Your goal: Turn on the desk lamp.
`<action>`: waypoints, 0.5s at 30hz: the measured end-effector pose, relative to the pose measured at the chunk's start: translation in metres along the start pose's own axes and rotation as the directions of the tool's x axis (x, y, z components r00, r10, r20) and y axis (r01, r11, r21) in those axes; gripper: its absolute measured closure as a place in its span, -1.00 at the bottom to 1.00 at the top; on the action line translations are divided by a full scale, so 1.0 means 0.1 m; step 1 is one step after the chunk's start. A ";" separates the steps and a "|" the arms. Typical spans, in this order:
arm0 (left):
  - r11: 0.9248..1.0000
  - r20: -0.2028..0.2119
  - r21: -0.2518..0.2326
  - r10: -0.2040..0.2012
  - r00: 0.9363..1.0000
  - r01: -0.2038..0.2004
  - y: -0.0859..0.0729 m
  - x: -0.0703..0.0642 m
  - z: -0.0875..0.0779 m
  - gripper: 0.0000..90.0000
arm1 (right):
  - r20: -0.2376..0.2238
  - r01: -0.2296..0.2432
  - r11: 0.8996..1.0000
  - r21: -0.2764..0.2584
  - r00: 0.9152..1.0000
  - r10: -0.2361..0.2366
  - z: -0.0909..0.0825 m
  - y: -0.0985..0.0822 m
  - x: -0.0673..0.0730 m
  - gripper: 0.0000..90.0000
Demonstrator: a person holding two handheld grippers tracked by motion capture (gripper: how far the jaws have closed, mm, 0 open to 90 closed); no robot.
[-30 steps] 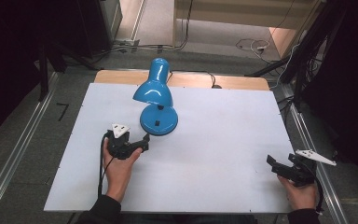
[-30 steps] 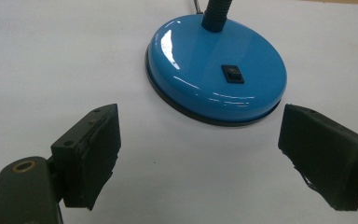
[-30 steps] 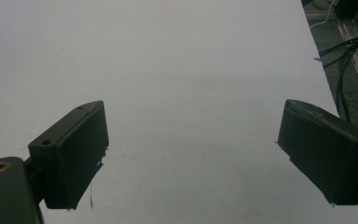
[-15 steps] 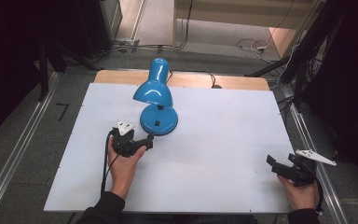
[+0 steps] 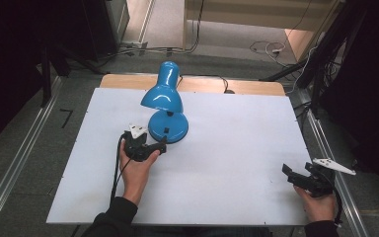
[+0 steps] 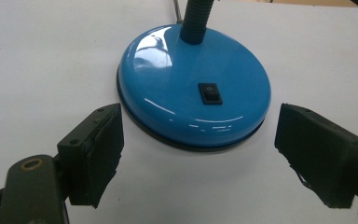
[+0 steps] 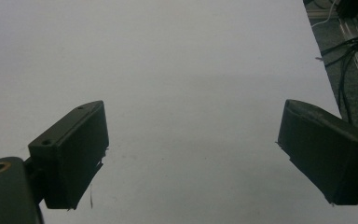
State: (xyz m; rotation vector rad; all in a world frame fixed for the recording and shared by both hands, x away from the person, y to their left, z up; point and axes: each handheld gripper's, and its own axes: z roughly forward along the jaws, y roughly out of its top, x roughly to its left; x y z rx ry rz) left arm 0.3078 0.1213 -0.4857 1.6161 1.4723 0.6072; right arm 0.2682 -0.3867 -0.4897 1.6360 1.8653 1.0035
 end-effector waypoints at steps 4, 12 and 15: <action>1.000 0.002 0.004 0.003 1.000 -0.003 0.01 -0.02 0.03 -0.63 | 0.001 0.001 1.000 0.003 1.000 -0.001 0.00 0.00 0.00 -0.84; 1.000 0.000 0.012 0.005 1.000 -0.005 0.03 -0.05 0.13 -0.51 | 0.000 -0.002 1.000 0.006 1.000 0.002 0.01 0.00 0.01 -0.84; 1.000 -0.002 0.017 0.003 1.000 -0.003 0.04 -0.05 0.17 -0.42 | -0.001 -0.001 1.000 0.006 1.000 0.001 0.01 0.00 0.01 -0.84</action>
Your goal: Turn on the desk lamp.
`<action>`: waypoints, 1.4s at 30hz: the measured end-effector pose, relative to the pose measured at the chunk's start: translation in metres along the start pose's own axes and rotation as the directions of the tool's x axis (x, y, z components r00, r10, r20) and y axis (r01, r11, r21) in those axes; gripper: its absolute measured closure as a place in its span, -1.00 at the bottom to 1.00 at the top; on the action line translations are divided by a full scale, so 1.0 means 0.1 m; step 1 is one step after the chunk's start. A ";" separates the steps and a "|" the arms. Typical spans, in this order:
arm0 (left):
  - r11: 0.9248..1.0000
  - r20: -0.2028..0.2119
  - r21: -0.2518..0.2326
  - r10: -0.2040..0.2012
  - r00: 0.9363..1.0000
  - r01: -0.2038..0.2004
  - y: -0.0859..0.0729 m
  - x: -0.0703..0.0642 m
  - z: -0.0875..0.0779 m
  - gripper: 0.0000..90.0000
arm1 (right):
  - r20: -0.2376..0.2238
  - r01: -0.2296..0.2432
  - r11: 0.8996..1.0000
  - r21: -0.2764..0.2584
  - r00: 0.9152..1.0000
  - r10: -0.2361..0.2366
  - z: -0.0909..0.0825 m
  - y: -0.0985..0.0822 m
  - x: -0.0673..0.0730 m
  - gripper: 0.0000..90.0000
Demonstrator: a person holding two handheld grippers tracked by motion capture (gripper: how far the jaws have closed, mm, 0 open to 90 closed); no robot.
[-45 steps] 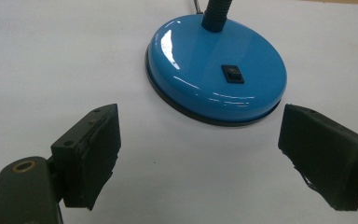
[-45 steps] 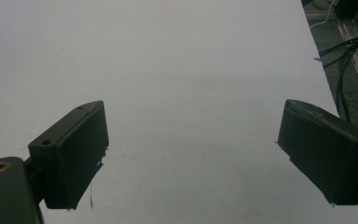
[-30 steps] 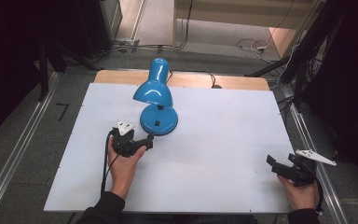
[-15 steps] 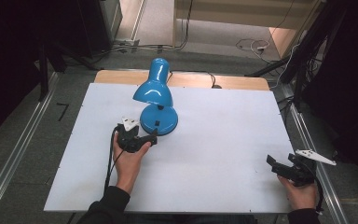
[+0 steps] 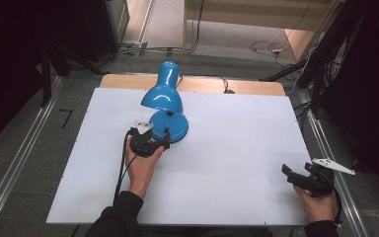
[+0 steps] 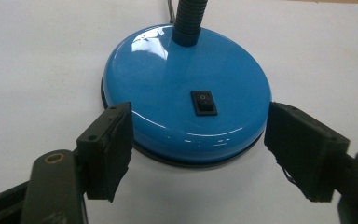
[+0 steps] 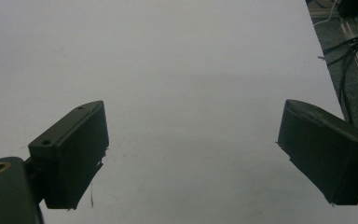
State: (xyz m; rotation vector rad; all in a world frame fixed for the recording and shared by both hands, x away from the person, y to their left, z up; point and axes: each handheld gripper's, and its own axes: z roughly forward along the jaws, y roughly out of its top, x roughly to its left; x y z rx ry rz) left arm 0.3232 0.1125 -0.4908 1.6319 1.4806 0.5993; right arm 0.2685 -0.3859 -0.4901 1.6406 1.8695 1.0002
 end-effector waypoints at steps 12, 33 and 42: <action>0.996 0.013 -0.049 0.073 0.997 -0.073 0.05 -0.07 0.11 0.57 | 0.000 -0.005 1.000 0.012 1.000 0.005 0.01 0.00 0.00 -0.84; 0.998 0.002 -0.032 0.049 0.999 -0.049 0.11 -0.08 0.29 1.00 | -0.001 0.000 1.000 0.006 1.000 0.000 0.01 0.00 -0.01 -0.84; 0.999 0.003 -0.012 0.042 0.999 -0.042 0.09 -0.07 0.33 1.00 | 0.000 0.001 1.000 0.006 1.000 -0.001 0.01 0.00 -0.01 -0.84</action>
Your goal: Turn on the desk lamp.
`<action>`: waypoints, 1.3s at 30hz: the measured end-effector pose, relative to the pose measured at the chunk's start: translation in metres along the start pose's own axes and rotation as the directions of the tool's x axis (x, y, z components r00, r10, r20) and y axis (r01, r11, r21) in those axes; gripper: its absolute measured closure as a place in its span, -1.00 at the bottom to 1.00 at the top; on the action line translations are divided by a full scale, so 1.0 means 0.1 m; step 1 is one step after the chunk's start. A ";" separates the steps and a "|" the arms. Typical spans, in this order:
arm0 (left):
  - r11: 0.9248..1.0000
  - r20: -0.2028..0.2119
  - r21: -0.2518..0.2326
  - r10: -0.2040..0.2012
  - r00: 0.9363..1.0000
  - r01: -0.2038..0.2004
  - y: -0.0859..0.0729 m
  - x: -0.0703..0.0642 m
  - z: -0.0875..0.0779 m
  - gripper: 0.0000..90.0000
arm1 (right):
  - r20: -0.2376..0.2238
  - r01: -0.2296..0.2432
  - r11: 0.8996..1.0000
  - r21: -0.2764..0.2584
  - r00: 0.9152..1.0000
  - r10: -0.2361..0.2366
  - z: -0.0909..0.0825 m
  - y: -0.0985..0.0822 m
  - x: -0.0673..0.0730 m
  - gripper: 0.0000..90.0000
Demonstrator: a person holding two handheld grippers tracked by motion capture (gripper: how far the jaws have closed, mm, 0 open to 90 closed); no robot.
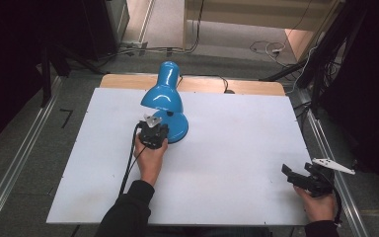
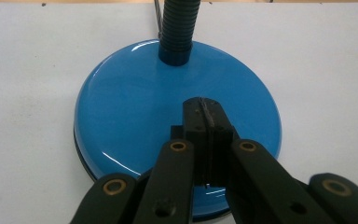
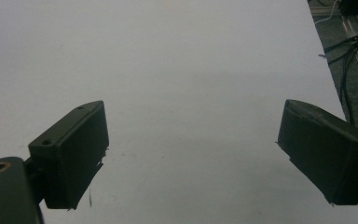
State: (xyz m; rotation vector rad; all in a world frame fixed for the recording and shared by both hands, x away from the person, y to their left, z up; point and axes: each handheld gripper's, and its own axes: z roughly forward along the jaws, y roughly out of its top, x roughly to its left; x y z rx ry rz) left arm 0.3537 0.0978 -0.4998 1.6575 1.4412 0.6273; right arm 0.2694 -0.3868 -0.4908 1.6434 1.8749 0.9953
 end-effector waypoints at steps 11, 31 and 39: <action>1.000 0.000 -0.002 0.002 1.000 -0.002 -0.01 0.00 0.02 1.00 | -0.002 -0.001 1.000 0.001 1.000 0.001 0.00 0.00 0.00 -0.84; 1.000 -0.001 -0.018 0.011 1.000 -0.011 -0.04 0.00 0.02 1.00 | -0.002 -0.002 1.000 0.008 1.000 0.002 0.01 0.00 0.00 -0.84; 0.999 0.008 -0.038 0.006 1.000 -0.006 -0.07 0.01 0.02 1.00 | -0.001 -0.001 1.000 0.009 1.000 0.001 0.01 0.00 0.01 -0.84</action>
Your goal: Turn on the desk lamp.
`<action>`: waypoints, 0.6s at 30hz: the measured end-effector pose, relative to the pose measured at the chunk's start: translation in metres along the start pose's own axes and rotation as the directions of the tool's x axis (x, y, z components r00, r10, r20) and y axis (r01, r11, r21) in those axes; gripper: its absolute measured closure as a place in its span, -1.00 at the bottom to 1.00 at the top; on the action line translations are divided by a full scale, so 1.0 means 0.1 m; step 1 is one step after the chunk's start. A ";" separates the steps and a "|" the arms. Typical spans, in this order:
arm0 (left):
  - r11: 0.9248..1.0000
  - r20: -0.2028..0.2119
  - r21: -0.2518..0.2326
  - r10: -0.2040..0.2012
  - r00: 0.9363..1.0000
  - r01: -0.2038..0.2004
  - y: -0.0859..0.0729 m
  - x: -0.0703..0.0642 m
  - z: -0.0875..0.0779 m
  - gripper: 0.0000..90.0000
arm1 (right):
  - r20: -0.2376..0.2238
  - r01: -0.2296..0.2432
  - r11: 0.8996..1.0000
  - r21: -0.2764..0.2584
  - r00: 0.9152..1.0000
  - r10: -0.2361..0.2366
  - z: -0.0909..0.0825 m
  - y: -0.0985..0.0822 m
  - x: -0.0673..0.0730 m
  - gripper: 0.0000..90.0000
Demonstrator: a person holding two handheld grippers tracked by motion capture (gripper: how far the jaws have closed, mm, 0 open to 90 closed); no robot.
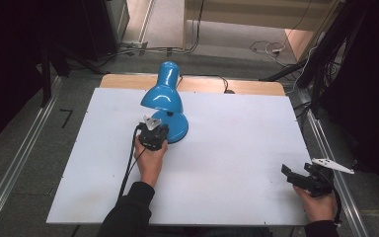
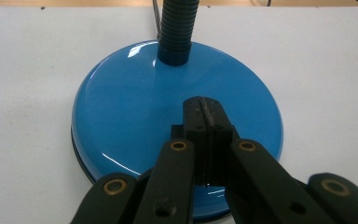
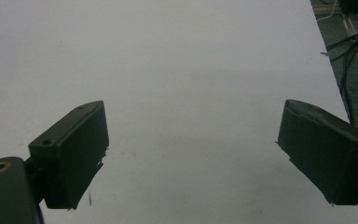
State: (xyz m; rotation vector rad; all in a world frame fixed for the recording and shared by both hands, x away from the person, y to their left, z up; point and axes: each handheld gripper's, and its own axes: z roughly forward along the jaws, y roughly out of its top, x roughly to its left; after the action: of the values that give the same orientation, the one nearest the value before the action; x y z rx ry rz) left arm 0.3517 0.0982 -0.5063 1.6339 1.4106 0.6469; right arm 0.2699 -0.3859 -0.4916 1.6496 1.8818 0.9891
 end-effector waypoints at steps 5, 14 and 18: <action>1.000 -0.008 -0.004 0.011 1.000 -0.011 -0.01 -0.01 0.00 1.00 | 0.000 -0.002 1.000 0.000 1.000 0.002 0.00 0.00 0.00 -0.84; 1.000 -0.010 -0.001 0.011 1.000 -0.011 -0.01 -0.02 0.00 1.00 | 0.001 0.000 1.000 0.000 1.000 0.000 0.00 0.00 0.00 -0.84; 1.000 -0.015 0.001 0.016 1.000 -0.016 0.00 -0.02 -0.01 1.00 | 0.001 0.000 1.000 0.001 1.000 0.000 0.00 0.00 0.00 -0.84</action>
State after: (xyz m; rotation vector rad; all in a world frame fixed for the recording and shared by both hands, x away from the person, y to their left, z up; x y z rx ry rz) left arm 0.3504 0.0967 -0.5060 1.6457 1.4100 0.6686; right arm 0.2698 -0.3859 -0.4918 1.6499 1.8819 0.9867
